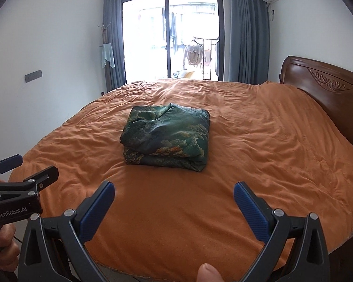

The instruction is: Fold large clothes

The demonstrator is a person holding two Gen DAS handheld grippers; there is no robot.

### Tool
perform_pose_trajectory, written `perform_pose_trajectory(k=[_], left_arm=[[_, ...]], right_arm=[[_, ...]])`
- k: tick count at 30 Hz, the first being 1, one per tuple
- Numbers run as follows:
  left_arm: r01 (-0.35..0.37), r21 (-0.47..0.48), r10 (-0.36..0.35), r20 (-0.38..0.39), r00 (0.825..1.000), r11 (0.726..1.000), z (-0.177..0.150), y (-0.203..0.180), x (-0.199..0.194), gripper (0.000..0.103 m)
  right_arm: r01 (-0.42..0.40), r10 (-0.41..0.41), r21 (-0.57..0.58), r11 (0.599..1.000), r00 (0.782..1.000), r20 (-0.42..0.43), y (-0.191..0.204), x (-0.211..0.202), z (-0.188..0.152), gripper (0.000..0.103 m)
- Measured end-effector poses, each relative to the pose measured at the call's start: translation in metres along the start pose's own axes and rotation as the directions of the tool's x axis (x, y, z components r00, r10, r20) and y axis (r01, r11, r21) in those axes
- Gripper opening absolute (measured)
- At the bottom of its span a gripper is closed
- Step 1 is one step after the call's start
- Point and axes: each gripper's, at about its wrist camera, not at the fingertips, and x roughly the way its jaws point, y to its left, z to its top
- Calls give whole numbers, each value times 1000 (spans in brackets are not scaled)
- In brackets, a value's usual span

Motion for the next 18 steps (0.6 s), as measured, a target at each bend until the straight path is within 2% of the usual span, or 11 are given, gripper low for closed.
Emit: perform_pose_trajectory(k=[11,18], left_arm=[[69,6,-69,-17,997,998,-1,-4,-2,103],[53,26,-52,-16,998,998,-2,-12,-1,103]], right_arm=[[0,0,7,1000,1000,-10,4,-12,-1,103],[-4,5,38,999,999,-40,-3,-15,-16,103]])
